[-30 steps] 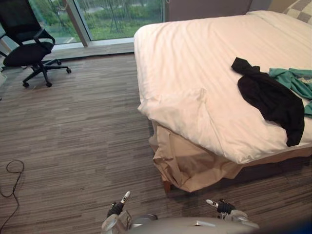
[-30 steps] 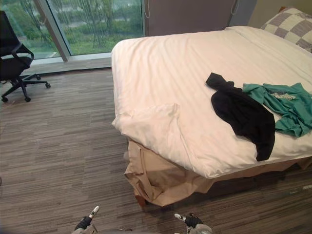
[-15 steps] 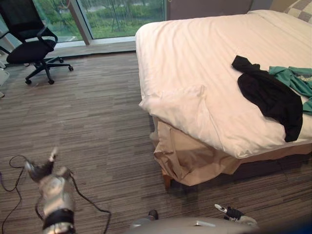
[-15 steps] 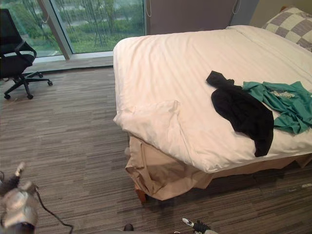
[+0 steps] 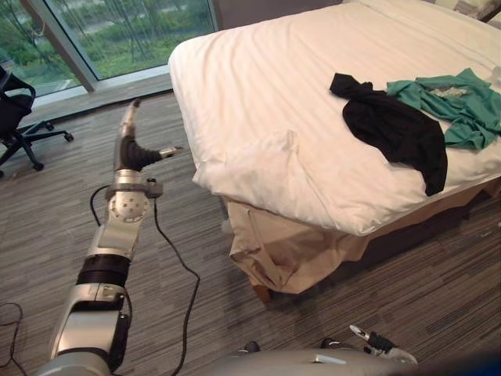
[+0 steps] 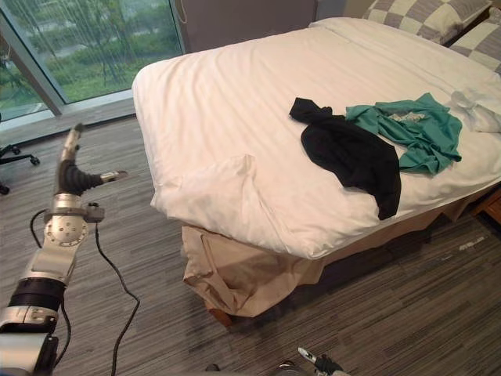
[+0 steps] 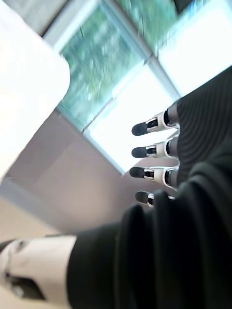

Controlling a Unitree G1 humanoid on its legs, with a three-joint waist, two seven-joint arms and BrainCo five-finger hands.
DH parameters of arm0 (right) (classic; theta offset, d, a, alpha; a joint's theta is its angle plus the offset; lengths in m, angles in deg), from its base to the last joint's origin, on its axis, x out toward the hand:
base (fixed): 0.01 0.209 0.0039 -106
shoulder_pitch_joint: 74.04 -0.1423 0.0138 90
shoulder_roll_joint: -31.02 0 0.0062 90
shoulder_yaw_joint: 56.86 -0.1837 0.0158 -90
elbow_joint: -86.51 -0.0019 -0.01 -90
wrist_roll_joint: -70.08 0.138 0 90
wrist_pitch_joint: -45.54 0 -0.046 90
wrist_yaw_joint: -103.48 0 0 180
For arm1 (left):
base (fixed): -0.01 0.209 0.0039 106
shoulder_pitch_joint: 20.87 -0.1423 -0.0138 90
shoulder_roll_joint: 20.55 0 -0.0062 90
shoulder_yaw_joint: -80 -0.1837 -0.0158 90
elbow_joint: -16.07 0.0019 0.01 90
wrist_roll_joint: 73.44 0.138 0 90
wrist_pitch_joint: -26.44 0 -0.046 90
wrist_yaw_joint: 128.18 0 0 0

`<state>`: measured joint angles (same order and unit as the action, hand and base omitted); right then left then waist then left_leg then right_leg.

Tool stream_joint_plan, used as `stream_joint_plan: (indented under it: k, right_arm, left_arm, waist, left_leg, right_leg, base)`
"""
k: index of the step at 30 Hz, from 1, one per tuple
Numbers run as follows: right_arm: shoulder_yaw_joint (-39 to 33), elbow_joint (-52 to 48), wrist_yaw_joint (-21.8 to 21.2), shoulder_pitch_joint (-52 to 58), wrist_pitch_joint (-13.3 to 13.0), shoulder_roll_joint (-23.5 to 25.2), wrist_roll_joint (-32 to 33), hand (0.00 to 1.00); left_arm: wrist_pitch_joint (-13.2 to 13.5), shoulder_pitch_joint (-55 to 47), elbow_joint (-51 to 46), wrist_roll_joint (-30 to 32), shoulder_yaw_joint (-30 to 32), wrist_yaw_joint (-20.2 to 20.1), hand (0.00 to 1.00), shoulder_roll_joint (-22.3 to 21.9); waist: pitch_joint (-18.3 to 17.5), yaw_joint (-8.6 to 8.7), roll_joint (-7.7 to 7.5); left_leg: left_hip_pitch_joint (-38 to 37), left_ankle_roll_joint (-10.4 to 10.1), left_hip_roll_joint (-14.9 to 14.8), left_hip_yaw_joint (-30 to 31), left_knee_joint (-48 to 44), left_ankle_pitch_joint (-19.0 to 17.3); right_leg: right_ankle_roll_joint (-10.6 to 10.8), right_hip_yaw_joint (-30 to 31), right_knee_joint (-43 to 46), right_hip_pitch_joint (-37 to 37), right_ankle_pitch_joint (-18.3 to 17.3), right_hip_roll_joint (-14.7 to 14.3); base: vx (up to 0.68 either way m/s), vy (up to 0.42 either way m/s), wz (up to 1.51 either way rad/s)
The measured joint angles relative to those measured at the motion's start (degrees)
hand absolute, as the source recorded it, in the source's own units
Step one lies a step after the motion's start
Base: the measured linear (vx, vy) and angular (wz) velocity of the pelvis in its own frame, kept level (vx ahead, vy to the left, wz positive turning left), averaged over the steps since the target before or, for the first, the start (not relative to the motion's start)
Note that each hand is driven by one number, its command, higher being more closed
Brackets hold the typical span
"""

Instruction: Tidy the bed and pick cloth on bed and put in laundry

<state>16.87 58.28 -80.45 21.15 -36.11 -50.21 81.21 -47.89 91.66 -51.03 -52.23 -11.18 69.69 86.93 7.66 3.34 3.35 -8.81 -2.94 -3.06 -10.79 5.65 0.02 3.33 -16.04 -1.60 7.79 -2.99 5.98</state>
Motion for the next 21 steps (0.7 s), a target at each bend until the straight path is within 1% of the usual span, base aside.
stream_joint_plan:
  k: [2, 3, 4, 5, 6, 7, 9, 10, 12, 13, 14, 15, 16, 17, 18, 19, 20, 21]
  right_arm:
    - [-0.43, -0.07, 0.6, -0.45, 0.05, -0.12, 0.14, 0.0]
    - [-0.63, -0.12, 0.73, -0.51, 0.05, -0.13, 0.45, 0.0]
    - [-0.94, -0.17, 0.92, -0.54, 0.06, -0.09, 1.19, 0.0]
    - [-1.48, -0.14, 1.53, -0.47, 0.18, 0.02, 2.15, 0.0]
    - [-1.5, -0.14, 1.76, -0.45, 0.21, 0.03, 2.22, 0.0]
    - [-1.52, -0.16, 2.06, -0.45, 0.28, 0.04, 2.24, 0.0]
    - [-1.55, -0.43, 2.22, -0.72, 0.28, 0.01, 2.26, 0.0]
    - [-1.71, -1.32, 2.53, -0.94, 0.29, -0.04, 2.35, 0.0]
    - [-2.96, -2.1, 3.55, -3.0, 0.29, -0.15, 3.46, 0.0]
    - [-3.13, -2.22, 3.77, -3.47, 0.28, -0.16, 3.68, 0.0]
    - [-3.2, -2.26, 4.26, -5.27, 0.15, -0.21, 4.35, 0.0]
    - [-3.21, -2.29, 4.41, -6.72, 0.07, -0.19, 4.54, 0.0]
    - [-3.2, -2.28, 4.47, -7.26, 0.07, -0.18, 4.57, 0.0]
    - [-3.17, -2.44, 4.66, -8.16, 0.02, -0.16, 5.41, 0.0]
    - [-3.17, -2.44, 4.73, -8.36, -0.02, -0.16, 5.59, 0.0]
    - [-3.17, -2.38, 5.04, -9.44, -0.01, -0.13, 5.62, 0.0]
    - [-3.15, -2.55, 5.42, -10.16, -0.16, -0.1, 5.67, 0.0]
    - [-3.14, -2.76, 5.51, -10.27, -0.22, -0.09, 5.68, 0.0]
  left_arm:
    - [-2.75, 0.0, 0.42, 5.0, -1.57, 0.13, 0.0, -1.61]
    - [-3.24, 0.02, 0.61, 5.64, -1.91, 0.17, 0.0, -1.63]
    - [-4.39, 0.19, 1.1, 7.05, -2.71, 0.28, 0.0, -1.6]
    - [-6.78, 0.92, 2.58, 8.73, -4.54, 0.75, 0.0, -1.61]
    - [-7.31, 1.13, 3.26, 8.89, -5.07, 0.84, 0.0, -1.61]
    - [-9.12, 1.25, 4.63, 9.48, -5.99, 0.89, 0.0, -1.63]
    - [-10.84, 1.65, 6.08, 9.91, -6.28, 1.21, 0.0, -1.63]
    - [-12.22, 3.21, 7.63, 10.11, -7.13, 1.89, 0.0, -1.63]
    - [-14.73, 8.3, 10.16, 11.56, -8.46, 5.32, 0.0, -1.88]
    - [-15.24, 9.11, 10.42, 11.59, -8.48, 5.78, 0.0, -1.9]
    - [-16.76, 11.6, 10.78, 11.75, -8.49, 7.67, 0.0, -1.94]
    - [-17.89, 13.56, 10.8, 12.08, -8.59, 9.22, 0.0, -1.99]
    - [-18.24, 14.3, 10.84, 12.13, -8.69, 9.89, 0.0, -1.99]
    - [-19.41, 16.15, 10.9, 12.19, -9.55, 11.25, 0.0, -2.08]
    - [-19.65, 16.62, 10.9, 12.23, -9.76, 11.63, 0.0, -2.1]
    - [-20.53, 17.75, 10.9, 12.26, -9.85, 12.75, 0.0, -2.09]
    - [-21.56, 18.66, 10.89, 12.26, -9.94, 14.0, 0.0, -2.26]
    - [-21.82, 19.08, 10.9, 12.25, -9.95, 14.36, 0.0, -2.4]
  waist:
    - [0.12, 0.33, 0.51]
    - [0.12, 0.4, 0.59]
    - [0.16, 0.53, 0.69]
    - [0.18, 0.99, 0.81]
    - [0.19, 0.98, 0.83]
    - [0.29, 1.21, 0.96]
    - [0.5, 1.91, 1.31]
    - [0.99, 2.19, 1.8]
    - [3.48, 2.72, 2.79]
    - [4.04, 2.94, 2.97]
    - [5.68, 3.66, 3.3]
    - [6.77, 3.78, 3.45]
    - [7.25, 3.81, 3.45]
    - [7.95, 4.19, 3.63]
    - [8.1, 4.36, 3.68]
    - [9.11, 5.0, 3.6]
    - [9.53, 5.54, 4.01]
    - [9.63, 5.84, 4.17]
  left_leg:
    - [0.63, 0.0, -0.05, -1.12, 0.04, -0.02]
    - [0.88, 0.0, -0.06, -1.22, 0.04, -0.02]
    - [1.4, 0.0, -0.06, -1.24, 0.03, -0.02]
    - [2.11, 0.0, -0.05, -1.53, 0.02, -0.02]
    - [2.17, 0.0, -0.04, -1.75, 0.02, -0.02]
    - [2.17, 0.0, -0.01, -2.52, 0.03, -0.02]
    - [2.76, 0.01, 0.02, -2.81, 0.07, -0.02]
    - [3.89, 0.23, 0.05, -2.9, 0.08, 0.14]
    - [7.19, 0.6, 0.03, -3.21, 0.01, 1.11]
    - [7.69, 0.57, 0.02, -3.26, 0.0, 1.3]
    - [9.39, 0.57, -0.07, -3.46, -0.01, 1.92]
    - [10.66, 0.52, -0.22, -4.27, -0.03, 2.24]
    - [10.92, 0.46, -0.26, -4.54, -0.03, 2.34]
    - [11.86, 0.42, -0.3, -5.14, -0.04, 2.51]
    - [12.1, 0.35, -0.29, -5.4, -0.04, 2.57]
    - [12.2, 0.16, -0.13, -6.09, -0.04, 2.73]
    - [12.83, 0.01, 0.06, -6.45, -0.05, 2.83]
    - [13.1, -0.08, 0.14, -6.6, -0.05, 2.91]
  right_leg:
    - [-0.11, 1.04, 0.17, -1.27, 0.39, -0.04]
    - [-0.07, 1.17, 0.16, -1.62, 0.56, -0.05]
    - [-0.06, 1.33, 0.15, -2.23, 0.8, -0.06]
    - [-0.08, 1.83, 0.15, -3.23, 1.27, -0.07]
    - [-0.08, 2.08, 0.14, -3.4, 1.38, -0.08]
    - [-0.03, 2.82, 0.14, -3.79, 1.57, -0.07]
    - [-0.02, 3.2, 0.27, -4.59, 1.66, -0.03]
    - [-0.05, 3.42, 0.69, -6.06, 1.7, 0.03]
    - [-0.18, 4.0, 2.22, -10.26, 1.93, 0.13]
    - [-0.19, 4.05, 2.49, -10.96, 1.96, 0.15]
    - [-0.2, 4.34, 3.32, -13.08, 2.18, 0.19]
    - [-0.29, 5.09, 4.16, -15.12, 2.26, 0.08]
    - [-0.35, 5.47, 4.49, -15.7, 2.34, 0.02]
    - [-0.36, 6.11, 5.07, -17.23, 2.35, -0.03]
    - [-0.37, 6.3, 5.32, -17.68, 2.35, 0.0]
    - [-0.46, 7.25, 5.9, -18.47, 2.28, 0.07]
    - [-0.54, 7.87, 6.34, -19.54, 2.22, 0.22]
    - [-0.55, 7.99, 6.43, -19.94, 2.22, 0.3]
  base:
    - [-0.06, 0.005, -0.18]
    - [-0.06, 0.01, -0.17]
    - [-0.05, 0.008, -0.14]
    - [-0.05, 0.008, -0.15]
    - [-0.04, 0.013, -0.23]
    - [-0.04, 0.013, -0.22]
    - [-0.05, 0.007, -0.14]
    - [-0.06, 0.003, -0.08]
    - [-0.07, 0.004, -0.09]
    - [-0.08, -0.004, -0.05]
    - [-0.05, -0.011, -0.13]
    - [-0.04, -0.01, -0.19]
    - [0.01, -0.014, -0.28]
    - [0.01, -0.009, -0.2]
    - [0.05, -0.009, -0.27]
    - [0.06, 0.001, -0.27]
    - [0.07, 0.004, -0.25]
    - [0.05, 0.009, -0.22]
